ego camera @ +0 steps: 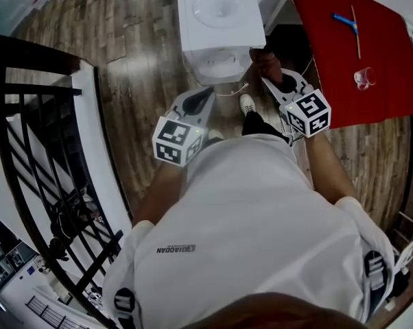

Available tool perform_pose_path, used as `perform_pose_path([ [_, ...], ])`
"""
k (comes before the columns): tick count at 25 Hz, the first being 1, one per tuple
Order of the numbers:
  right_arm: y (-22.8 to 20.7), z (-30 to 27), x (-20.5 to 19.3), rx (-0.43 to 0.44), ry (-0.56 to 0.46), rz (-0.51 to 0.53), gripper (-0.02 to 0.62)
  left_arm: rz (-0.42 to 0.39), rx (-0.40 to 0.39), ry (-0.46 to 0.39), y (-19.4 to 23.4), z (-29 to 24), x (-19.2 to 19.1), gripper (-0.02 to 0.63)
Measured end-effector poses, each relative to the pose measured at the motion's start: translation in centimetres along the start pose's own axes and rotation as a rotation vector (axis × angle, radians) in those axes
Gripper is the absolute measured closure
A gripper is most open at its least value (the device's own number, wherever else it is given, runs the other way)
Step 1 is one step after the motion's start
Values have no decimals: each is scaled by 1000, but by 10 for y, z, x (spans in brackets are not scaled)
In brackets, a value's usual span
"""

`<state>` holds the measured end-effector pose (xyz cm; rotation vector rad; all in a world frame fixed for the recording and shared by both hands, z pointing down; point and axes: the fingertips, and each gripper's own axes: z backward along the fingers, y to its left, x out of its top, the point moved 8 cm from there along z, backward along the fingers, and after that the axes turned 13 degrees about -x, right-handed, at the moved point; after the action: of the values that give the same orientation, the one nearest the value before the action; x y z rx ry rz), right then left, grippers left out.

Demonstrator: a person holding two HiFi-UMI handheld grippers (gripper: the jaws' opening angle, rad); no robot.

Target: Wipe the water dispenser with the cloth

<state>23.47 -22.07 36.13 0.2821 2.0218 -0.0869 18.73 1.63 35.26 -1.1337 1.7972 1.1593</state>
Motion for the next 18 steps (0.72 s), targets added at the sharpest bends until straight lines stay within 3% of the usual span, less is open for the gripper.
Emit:
perform_pose_path([
  [4, -30, -28, 3, -4, 34, 106, 545, 31, 46, 0, 14, -13, 5, 610],
  [8, -62, -55, 12, -5, 44, 189, 545, 36, 33, 46, 24, -39, 15, 610],
  [13, -102, -84, 17, 0, 57, 276, 545, 175, -40, 139, 48, -91, 24, 609],
  [18, -149, -127, 15, -9, 87, 408, 545, 166, 15, 154, 68, -125, 44, 609],
])
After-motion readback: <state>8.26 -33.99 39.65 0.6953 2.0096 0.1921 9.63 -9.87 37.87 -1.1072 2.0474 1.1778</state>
